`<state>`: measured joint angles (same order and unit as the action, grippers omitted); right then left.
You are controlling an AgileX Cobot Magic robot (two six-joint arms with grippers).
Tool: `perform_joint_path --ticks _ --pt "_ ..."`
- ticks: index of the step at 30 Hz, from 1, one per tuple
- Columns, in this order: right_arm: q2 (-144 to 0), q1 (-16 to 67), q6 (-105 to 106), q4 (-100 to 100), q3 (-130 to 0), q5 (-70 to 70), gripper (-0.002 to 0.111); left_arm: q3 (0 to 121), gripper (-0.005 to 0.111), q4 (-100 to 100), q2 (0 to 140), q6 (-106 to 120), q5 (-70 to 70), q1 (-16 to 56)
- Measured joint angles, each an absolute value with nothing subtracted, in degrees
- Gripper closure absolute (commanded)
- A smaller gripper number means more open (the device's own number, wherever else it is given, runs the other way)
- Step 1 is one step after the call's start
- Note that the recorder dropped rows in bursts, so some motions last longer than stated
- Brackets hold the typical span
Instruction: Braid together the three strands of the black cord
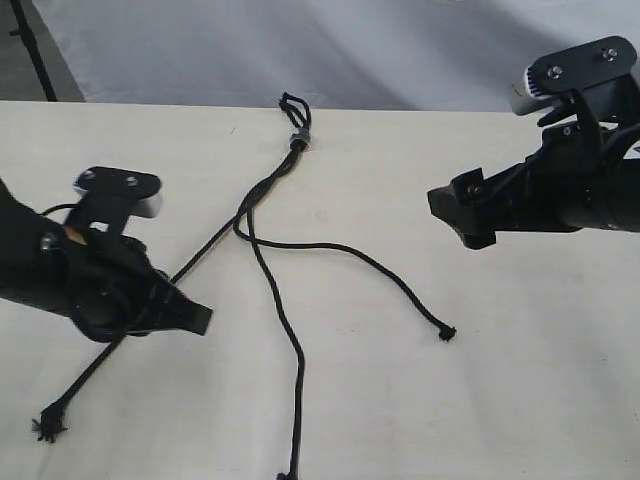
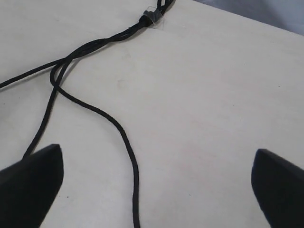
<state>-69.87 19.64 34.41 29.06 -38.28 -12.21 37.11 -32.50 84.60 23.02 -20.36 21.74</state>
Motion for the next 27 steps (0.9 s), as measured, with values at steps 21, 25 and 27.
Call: perform_joint_path --ticks 21,25,27 --pt "-69.9 19.6 34.3 30.1 -27.2 8.1 0.008 57.5 0.069 -38.3 105.4 28.2 -29.0 37.7" --pt "-69.9 19.6 34.3 30.2 -27.2 8.1 0.008 57.5 0.075 -35.0 105.4 26.1 -30.4 37.9" --pt "-69.9 19.6 34.3 30.2 -27.2 8.1 0.008 57.5 0.069 -33.5 105.4 24.9 -31.1 38.7"
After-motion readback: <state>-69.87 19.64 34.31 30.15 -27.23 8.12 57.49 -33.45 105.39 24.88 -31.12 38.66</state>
